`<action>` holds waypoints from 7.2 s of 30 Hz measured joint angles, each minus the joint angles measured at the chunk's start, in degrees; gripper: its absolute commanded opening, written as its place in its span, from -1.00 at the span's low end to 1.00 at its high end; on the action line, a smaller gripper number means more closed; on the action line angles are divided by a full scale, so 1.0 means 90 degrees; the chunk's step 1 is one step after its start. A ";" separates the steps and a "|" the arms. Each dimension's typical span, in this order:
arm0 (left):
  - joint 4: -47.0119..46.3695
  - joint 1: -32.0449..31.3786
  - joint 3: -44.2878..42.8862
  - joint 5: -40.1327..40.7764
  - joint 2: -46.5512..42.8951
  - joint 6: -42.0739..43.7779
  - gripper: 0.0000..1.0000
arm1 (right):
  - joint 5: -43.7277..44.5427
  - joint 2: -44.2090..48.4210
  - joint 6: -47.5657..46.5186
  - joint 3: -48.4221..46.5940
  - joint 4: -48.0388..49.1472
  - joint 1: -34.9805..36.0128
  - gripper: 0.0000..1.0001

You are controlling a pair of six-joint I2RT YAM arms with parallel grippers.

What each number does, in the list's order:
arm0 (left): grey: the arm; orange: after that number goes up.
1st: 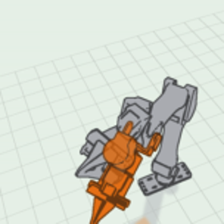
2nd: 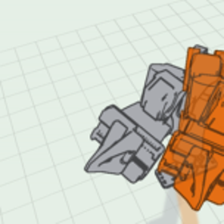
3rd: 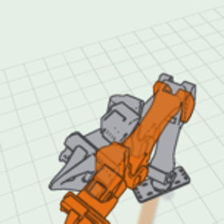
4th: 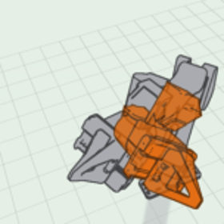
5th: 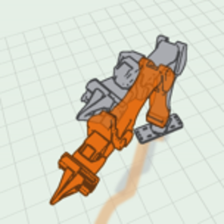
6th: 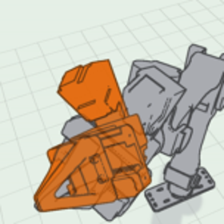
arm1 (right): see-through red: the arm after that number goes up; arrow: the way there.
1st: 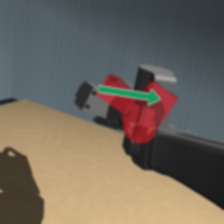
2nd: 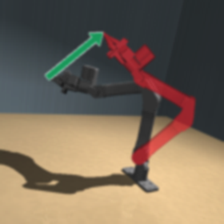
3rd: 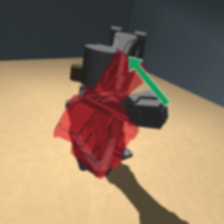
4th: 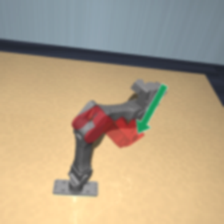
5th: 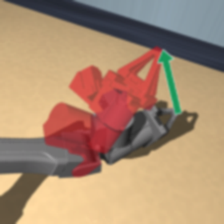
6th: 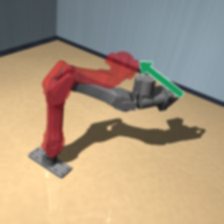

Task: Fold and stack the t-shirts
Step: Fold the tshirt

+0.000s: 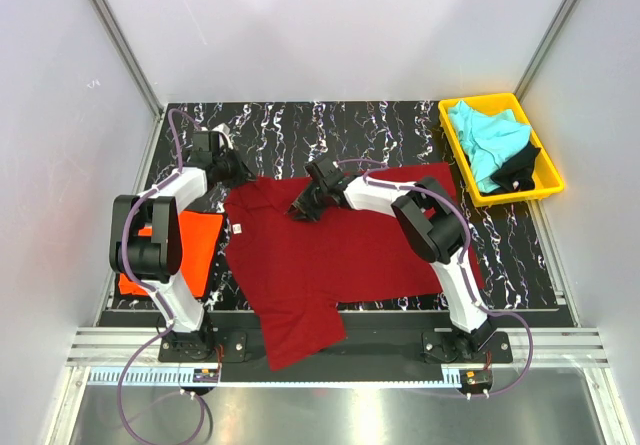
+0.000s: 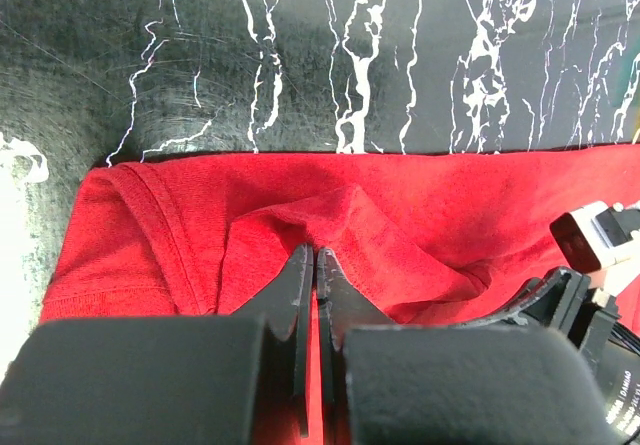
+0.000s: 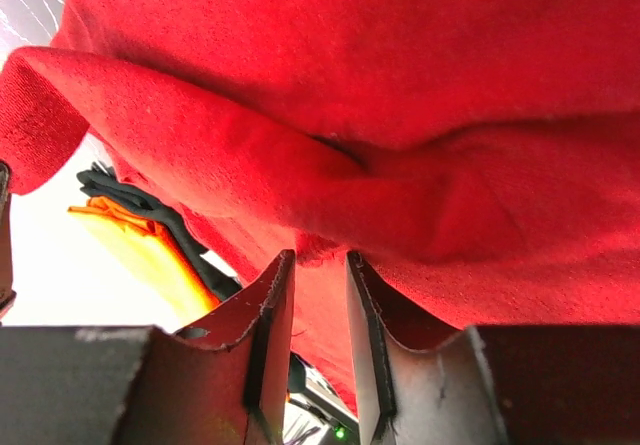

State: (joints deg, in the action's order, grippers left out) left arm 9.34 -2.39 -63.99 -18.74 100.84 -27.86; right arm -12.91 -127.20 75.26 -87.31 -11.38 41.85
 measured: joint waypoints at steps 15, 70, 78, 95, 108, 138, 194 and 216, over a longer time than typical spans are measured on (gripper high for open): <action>-0.0010 0.0000 0.0182 0.0000 -0.0267 0.0049 -1.00 | 0.0000 -0.0151 0.0068 -0.0143 -0.0005 0.0000 -0.88; 0.1151 -0.0029 0.2691 0.0049 -0.3082 -0.0100 -1.00 | -0.1477 0.0996 -0.3740 0.0804 -0.1282 -0.0355 -1.00; 0.1297 -0.0036 0.2948 -0.0197 -0.3167 -0.0347 -1.00 | -0.1591 0.1307 -0.4065 0.1030 -0.1401 -0.0454 -1.00; 0.1557 -0.0044 0.3543 -0.0206 -0.3529 -0.0920 -1.00 | -0.1817 0.1348 -0.4388 0.1258 -0.1620 -0.0634 -0.95; 0.2416 -0.0056 0.3628 0.0478 -0.4486 -0.1304 0.14 | -0.1926 0.1188 -0.4670 0.1146 -0.2038 -0.0743 -0.32; 0.2722 0.0044 -0.2159 0.1445 0.1200 0.1440 0.08 | -0.1030 0.3458 -0.6526 0.1207 -0.4272 -0.2611 -0.02; 0.3682 -0.4005 0.2846 0.2591 -0.5226 -0.2047 -0.12 | 0.0253 0.5447 -0.5688 0.2990 -0.4146 -0.4311 0.15; 0.5051 -0.8162 0.3007 0.2786 -0.4408 -0.5280 -0.16 | -0.0204 0.6115 -0.5644 0.3886 -0.4150 -0.4311 0.20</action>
State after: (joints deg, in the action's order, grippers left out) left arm 54.81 -75.85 -36.93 6.33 61.17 -75.37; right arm -14.74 -72.16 24.47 -52.34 -48.73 3.05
